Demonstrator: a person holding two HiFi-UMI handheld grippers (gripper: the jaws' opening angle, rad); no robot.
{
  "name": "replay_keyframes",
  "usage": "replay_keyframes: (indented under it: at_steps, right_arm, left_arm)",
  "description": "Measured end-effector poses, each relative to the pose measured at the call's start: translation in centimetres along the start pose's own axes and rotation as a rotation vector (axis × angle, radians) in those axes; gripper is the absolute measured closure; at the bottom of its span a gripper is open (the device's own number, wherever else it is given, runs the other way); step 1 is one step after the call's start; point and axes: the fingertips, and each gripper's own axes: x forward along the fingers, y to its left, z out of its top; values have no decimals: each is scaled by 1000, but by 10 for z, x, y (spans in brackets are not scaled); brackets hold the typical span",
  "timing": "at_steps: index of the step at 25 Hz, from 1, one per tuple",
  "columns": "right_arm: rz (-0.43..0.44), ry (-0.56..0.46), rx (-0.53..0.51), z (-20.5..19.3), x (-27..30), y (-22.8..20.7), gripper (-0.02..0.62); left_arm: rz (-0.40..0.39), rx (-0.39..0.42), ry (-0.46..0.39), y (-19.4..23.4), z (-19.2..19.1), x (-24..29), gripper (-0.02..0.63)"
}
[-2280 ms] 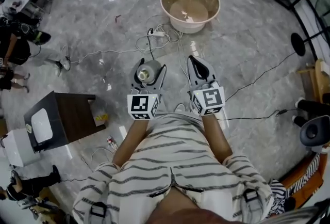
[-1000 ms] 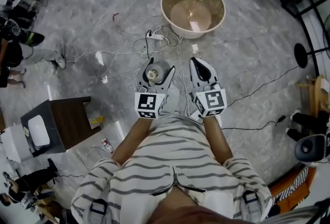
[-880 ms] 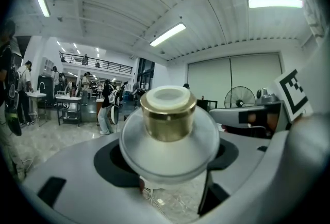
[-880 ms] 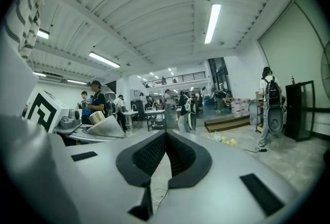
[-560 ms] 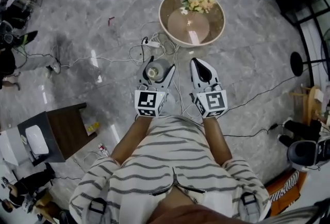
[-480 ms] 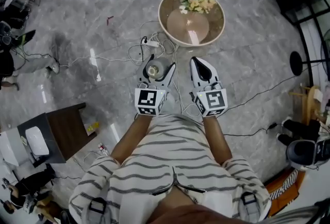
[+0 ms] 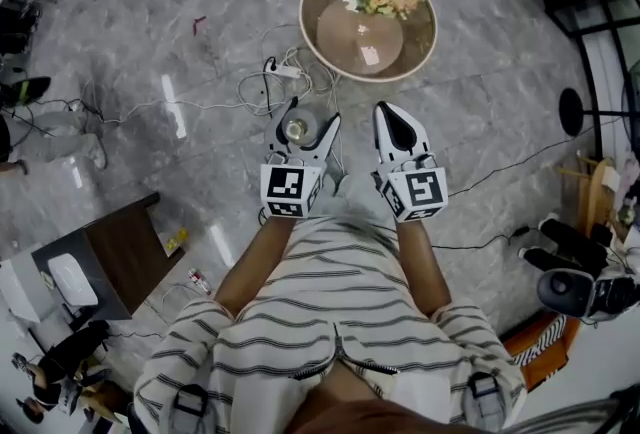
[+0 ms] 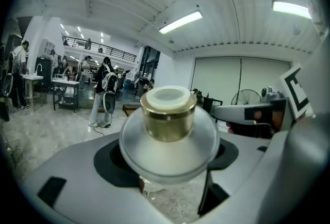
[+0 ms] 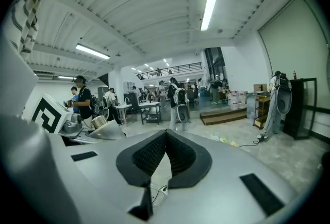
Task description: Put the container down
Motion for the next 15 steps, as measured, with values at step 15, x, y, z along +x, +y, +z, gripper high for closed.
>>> replay_keyframes:
  at_steps: [15]
  right_arm:
    - [64, 36, 25, -14, 94, -60, 586]
  left_arm:
    - [97, -31, 34, 46, -11, 88, 276]
